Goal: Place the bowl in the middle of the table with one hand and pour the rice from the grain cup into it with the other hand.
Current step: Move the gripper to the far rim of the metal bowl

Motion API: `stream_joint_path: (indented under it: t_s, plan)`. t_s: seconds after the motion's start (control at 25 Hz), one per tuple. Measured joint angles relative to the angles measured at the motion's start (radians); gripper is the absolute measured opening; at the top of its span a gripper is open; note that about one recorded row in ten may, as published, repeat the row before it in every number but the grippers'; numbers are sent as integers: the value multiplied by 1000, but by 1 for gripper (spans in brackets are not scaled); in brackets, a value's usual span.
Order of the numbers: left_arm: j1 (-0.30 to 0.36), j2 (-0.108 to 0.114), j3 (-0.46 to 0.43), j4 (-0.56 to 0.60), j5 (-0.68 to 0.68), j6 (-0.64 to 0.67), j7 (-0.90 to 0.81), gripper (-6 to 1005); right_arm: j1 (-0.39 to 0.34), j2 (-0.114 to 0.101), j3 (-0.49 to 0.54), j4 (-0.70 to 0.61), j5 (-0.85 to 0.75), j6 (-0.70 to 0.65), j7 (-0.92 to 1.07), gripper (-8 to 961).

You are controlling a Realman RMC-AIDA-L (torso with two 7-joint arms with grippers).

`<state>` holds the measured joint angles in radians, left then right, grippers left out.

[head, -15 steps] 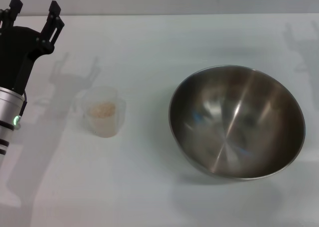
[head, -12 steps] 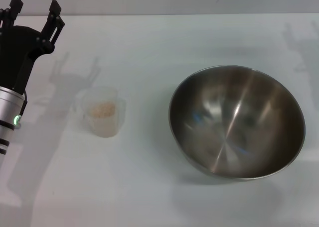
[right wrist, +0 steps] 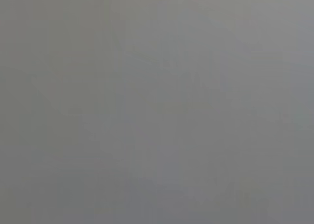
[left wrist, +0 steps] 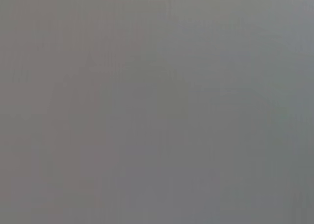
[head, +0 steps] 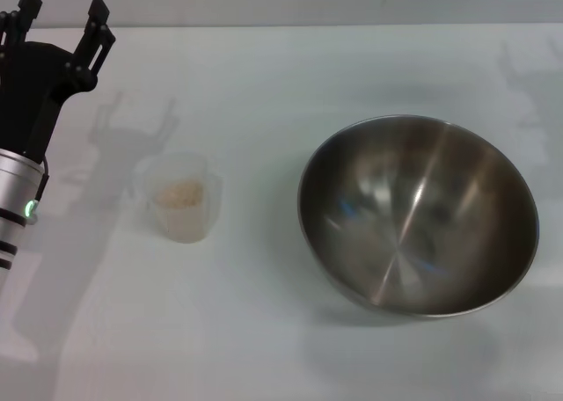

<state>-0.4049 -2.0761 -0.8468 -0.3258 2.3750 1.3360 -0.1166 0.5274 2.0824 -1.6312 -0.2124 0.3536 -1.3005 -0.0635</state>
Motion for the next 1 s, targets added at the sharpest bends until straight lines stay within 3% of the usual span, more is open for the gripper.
stream_joint_path:
  t_s: [0.12, 0.28, 0.4, 0.44, 0.48, 0.6, 0.64, 0.68, 0.72, 0.76, 0.8, 0.84, 0.88, 0.92, 0.96, 1.0]
  plan:
    - [-1, 0, 0, 0, -2, 0, 0, 813, 2, 0, -33, 2, -4, -20, -141, 749]
    - [-2, 1, 0, 1, -1, 0, 1, 813, 10, -1, -56, -26, -5, 2, -183, 748]
    - [-3, 1, 0, 1, -1, 0, 2, 813, 12, 1, -57, -115, -5, 125, -169, 746]
    - [-3, 1, 0, 1, -1, 0, 2, 813, 7, 1, -60, -213, -5, 282, -146, 745]
    - [-3, 1, 0, 1, -1, 0, 2, 813, 7, 1, -60, -213, -5, 282, -146, 744]
    - [-3, 1, 0, 3, 0, 0, 2, 813, -5, -1, -73, -357, -5, 515, -85, 742]
    - [-3, 1, 0, 5, -2, 0, 2, 813, -20, -3, -87, -462, -6, 668, -39, 741]
    - [-3, 1, 0, 5, -2, 0, 2, 813, -20, -3, -87, -462, -6, 668, -39, 740]
    - [-2, 1, -1, 5, -3, 0, 3, 813, -44, -4, -101, -594, -8, 838, -4, 739]
    - [-1, 2, -2, 6, -5, 0, 3, 813, -44, -4, -101, -594, -8, 838, -4, 739]
    - [-1, 2, -3, 8, -6, 0, 3, 813, -56, -4, -105, -663, -8, 941, 7, 739]
    - [-1, 2, -4, 12, -7, 0, 3, 813, -75, -5, -106, -788, -7, 1129, 17, 740]
    - [-1, 2, -4, 12, -7, 0, 3, 813, -75, -5, -106, -788, -7, 1129, 17, 740]
    - [-1, 2, -5, 13, -7, 0, 3, 813, -90, -4, -100, -936, 4, 1363, 19, 740]
    - [0, 2, -7, 13, -7, 0, 3, 813, -90, -4, -100, -936, 4, 1363, 19, 740]
    - [1, 2, -10, 13, -7, 0, 3, 813, -95, -3, -92, -1007, 13, 1479, 18, 740]
